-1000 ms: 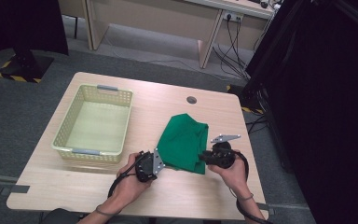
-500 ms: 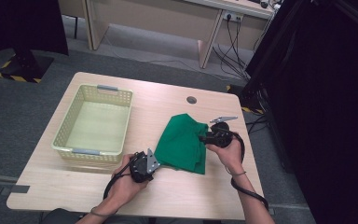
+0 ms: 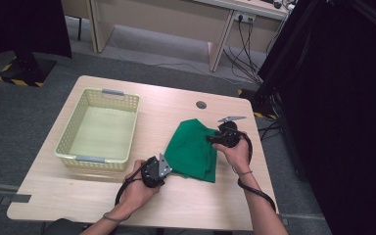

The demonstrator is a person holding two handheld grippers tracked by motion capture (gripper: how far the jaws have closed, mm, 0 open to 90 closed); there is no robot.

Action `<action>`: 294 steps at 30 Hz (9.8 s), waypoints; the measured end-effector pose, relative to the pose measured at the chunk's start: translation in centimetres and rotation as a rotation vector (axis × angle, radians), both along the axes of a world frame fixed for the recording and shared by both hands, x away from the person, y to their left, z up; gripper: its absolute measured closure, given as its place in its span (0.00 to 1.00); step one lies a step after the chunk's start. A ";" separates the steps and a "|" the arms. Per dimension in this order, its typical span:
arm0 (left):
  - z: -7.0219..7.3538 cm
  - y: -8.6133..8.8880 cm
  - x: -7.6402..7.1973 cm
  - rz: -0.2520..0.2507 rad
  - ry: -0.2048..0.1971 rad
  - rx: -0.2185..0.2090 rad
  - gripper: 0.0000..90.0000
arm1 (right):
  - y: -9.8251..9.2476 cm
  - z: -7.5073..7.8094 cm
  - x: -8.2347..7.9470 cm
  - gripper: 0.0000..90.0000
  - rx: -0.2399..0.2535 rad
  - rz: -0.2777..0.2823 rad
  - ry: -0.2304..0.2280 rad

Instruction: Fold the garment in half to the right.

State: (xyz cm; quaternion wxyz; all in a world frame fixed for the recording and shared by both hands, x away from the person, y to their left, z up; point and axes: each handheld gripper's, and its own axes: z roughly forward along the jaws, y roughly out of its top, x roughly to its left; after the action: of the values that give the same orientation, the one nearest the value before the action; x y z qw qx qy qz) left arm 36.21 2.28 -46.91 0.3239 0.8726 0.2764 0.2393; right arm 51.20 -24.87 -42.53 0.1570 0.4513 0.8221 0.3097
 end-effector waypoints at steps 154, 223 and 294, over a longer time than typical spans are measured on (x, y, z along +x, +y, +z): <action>2.3 -1.5 0.8 -0.105 0.012 -0.065 0.53 | -0.7 0.1 -5.0 0.65 -0.007 0.026 -0.021; 2.7 -0.5 1.3 -0.049 -0.030 -0.085 0.46 | -0.3 0.1 -11.1 0.90 -0.078 0.180 0.020; 3.2 0.3 1.0 -0.005 -0.074 -0.102 0.37 | 7.2 -0.8 -10.5 0.56 0.024 0.308 0.096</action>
State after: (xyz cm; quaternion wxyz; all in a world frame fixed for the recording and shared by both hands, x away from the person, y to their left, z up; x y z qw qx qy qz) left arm 37.25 2.56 -43.69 0.3787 0.8462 0.2737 0.2562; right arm 40.68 -17.70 -43.35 0.0626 0.3358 0.8845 0.3179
